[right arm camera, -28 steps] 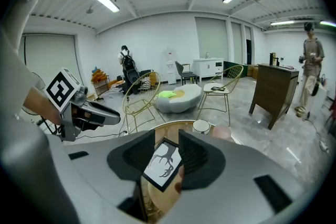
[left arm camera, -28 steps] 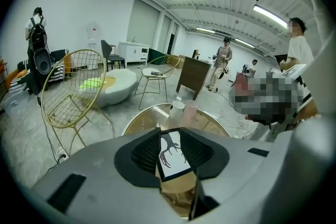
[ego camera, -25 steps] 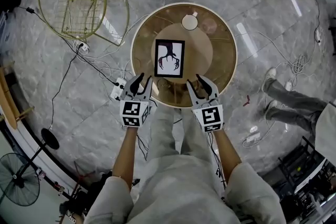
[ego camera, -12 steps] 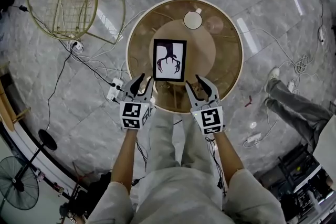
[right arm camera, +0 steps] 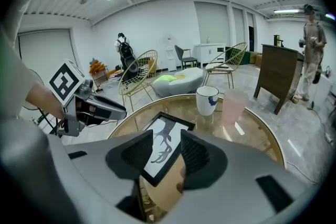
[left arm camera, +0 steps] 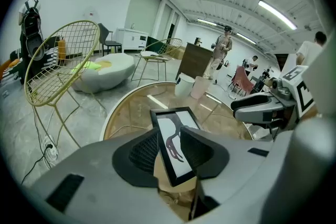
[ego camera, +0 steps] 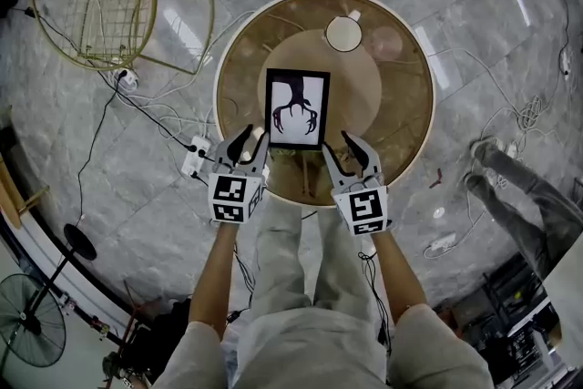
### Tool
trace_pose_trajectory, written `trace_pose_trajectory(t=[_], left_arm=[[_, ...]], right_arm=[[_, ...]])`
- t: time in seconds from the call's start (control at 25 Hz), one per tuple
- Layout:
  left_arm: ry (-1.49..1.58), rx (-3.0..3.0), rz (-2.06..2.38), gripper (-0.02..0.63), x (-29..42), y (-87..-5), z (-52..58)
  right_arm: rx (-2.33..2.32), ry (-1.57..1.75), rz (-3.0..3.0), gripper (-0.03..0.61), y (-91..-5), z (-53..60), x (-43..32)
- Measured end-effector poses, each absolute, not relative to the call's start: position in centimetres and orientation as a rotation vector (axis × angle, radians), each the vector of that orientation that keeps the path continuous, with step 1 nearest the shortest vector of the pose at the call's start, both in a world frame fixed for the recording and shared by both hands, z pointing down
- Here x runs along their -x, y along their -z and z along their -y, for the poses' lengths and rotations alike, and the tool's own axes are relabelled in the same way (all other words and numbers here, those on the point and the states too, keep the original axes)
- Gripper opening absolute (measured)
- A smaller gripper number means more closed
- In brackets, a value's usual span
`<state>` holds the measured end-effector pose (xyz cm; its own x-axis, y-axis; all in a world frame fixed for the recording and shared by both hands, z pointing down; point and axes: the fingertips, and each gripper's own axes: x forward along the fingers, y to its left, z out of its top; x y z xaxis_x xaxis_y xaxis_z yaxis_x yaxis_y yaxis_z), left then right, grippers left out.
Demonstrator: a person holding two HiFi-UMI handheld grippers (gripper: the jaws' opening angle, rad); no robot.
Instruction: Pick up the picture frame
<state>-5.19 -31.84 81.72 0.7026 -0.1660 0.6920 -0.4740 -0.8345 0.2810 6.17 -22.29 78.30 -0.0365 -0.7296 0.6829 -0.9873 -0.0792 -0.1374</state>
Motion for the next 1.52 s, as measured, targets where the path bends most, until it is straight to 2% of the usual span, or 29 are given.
trace_pose_trajectory(t=[1.52], left_arm=[[-1.035, -2.374, 0.51, 0.106, 2.6, -90.2, 32.8]], right_arm=[[-1.896, -1.064, 1.649, 0.164, -88.9, 25.3, -7.5]])
